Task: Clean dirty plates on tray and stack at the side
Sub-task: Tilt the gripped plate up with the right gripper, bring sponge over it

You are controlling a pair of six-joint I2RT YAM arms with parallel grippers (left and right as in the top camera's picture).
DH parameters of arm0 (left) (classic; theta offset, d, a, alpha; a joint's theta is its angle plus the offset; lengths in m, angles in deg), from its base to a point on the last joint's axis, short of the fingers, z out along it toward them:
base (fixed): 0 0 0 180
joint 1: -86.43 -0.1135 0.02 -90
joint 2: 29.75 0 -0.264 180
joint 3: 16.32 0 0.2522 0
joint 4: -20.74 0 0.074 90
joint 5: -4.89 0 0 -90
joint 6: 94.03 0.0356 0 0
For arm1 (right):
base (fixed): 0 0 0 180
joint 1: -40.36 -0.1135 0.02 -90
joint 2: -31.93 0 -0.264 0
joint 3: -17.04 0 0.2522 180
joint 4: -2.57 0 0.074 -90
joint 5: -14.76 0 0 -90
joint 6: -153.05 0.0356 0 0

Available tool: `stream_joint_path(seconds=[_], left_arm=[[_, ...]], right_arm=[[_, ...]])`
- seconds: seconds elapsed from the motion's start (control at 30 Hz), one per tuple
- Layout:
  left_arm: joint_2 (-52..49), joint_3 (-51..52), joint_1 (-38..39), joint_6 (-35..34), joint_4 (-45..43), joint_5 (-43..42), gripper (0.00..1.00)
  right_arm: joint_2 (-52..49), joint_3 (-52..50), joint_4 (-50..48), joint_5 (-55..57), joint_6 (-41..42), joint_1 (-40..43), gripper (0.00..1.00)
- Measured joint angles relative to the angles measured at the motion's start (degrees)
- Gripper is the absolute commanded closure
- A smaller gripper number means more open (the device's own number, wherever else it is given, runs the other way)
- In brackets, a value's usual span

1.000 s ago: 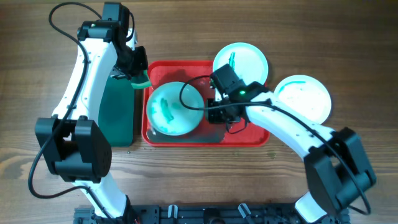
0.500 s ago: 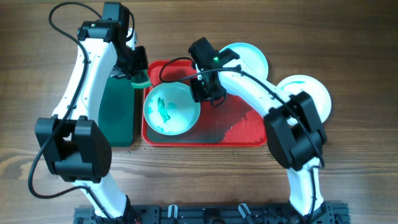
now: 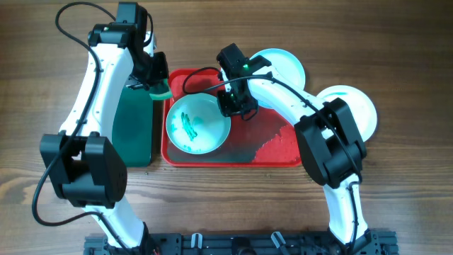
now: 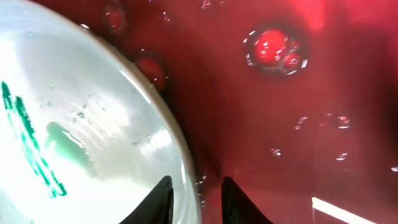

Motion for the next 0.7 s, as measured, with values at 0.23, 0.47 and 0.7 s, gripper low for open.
stream_joint_path(seconds=[0.23, 0.47, 0.7], left_arm=[[0.0, 0.0, 0.0, 0.0, 0.0, 0.0, 0.96], [0.0, 0.0, 0.0, 0.0, 0.0, 0.0, 0.96], [0.0, 0.0, 0.0, 0.0, 0.0, 0.0, 0.96]], right_arm=[[-1.3, 0.2, 0.0, -1.7, 6.7, 0.0, 0.95], [-1.5, 0.5, 1.5, -2.9, 11.3, 0.2, 0.96], [-1.5, 0.6, 4.0, -4.0, 15.5, 1.6, 0.96]])
